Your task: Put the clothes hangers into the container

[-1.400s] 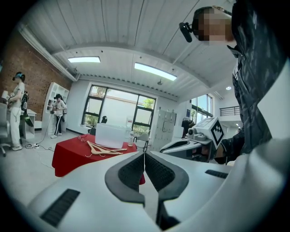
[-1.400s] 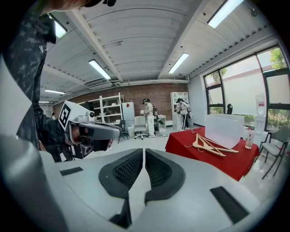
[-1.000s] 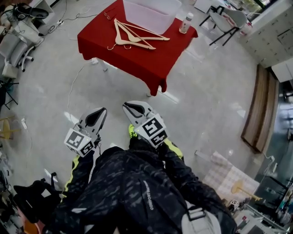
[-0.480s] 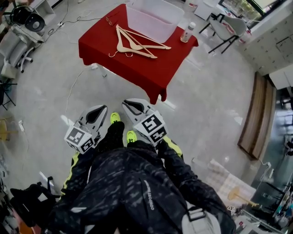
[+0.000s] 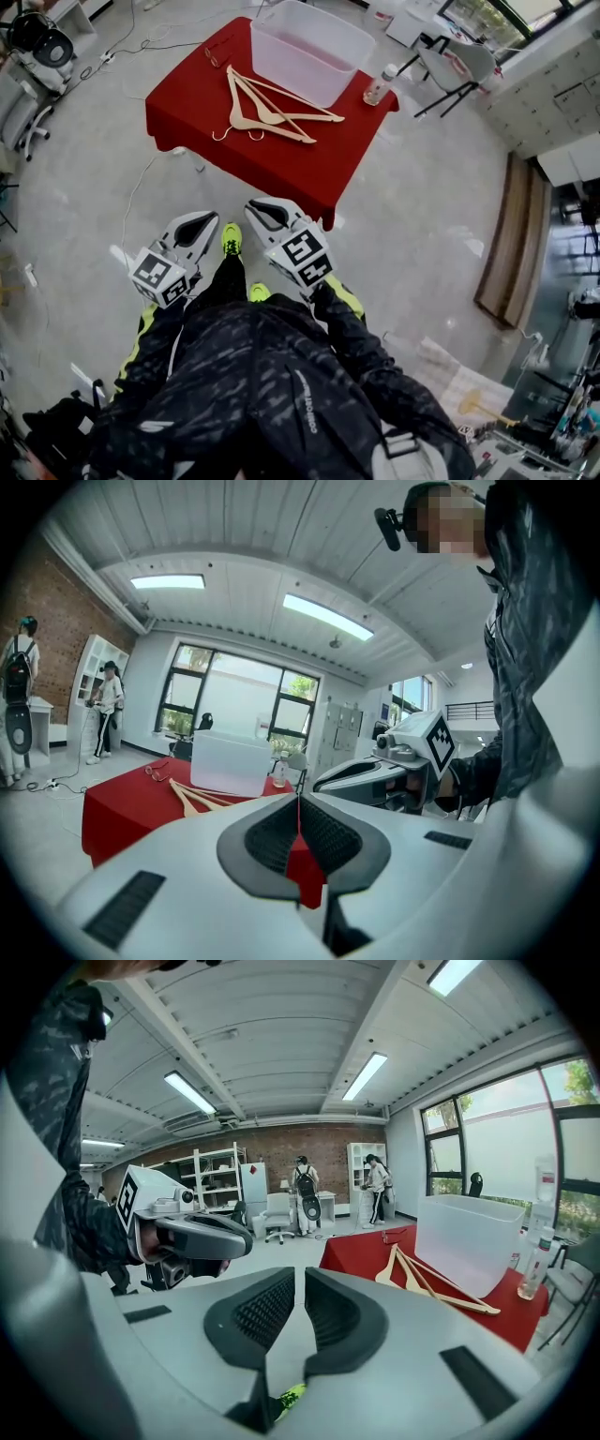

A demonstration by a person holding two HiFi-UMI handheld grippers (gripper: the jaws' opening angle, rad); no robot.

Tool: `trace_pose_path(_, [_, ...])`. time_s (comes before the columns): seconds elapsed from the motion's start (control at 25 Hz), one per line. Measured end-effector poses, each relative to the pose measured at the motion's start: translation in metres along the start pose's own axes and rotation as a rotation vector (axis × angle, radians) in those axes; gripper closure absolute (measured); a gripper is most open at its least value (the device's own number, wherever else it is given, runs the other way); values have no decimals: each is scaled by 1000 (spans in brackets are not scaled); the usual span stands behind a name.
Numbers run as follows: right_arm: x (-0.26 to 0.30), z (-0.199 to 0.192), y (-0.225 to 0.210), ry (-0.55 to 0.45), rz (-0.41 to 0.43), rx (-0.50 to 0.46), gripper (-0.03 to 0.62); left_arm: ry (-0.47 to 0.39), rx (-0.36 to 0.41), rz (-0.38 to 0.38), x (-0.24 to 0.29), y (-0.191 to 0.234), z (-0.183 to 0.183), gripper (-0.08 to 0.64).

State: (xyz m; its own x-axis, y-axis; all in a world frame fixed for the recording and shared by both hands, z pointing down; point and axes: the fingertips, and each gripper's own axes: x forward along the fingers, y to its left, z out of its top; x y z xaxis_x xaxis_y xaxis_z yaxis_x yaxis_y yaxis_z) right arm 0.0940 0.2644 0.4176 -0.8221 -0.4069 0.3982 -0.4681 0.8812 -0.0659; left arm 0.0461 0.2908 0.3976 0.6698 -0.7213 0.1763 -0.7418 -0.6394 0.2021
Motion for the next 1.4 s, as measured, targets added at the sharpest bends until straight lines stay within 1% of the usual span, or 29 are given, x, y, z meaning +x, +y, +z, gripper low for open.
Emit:
trace_pose_path(0.04, [7,1,-9,8,-3,1,570,2,-3,-4,7,9,2,548])
trace_pose_path(0.16, [29,2,-32,39,-5,1,516,12,-6,-16,25,34,6,548])
trace_pose_path(0.36, [64,3,-71,82,-15,13,483,27,-15,-36,53,74,11,548])
trace_pose_path(0.68, [119,2,-117,160,-10,14,448,50,-48,-69,97,133,3,548])
trace_pose_path(0.8, [141,1,-131,183,-11,0,432,59,-61,-79,111,155,-3,548])
trace_pose_path(0.88, [155,-1,-140,202,-9,-9,426,68,-54,-88,120,169,-7,548])
trace_pose_path(1.04, [182,-6,-160,238,-12,-17,413,95,-11,-110,136,193,-15,548])
trace_pose_path(1.4, [240,-26,-202,312,-5,-21,383,121,-12,-132,163,240,-39,548])
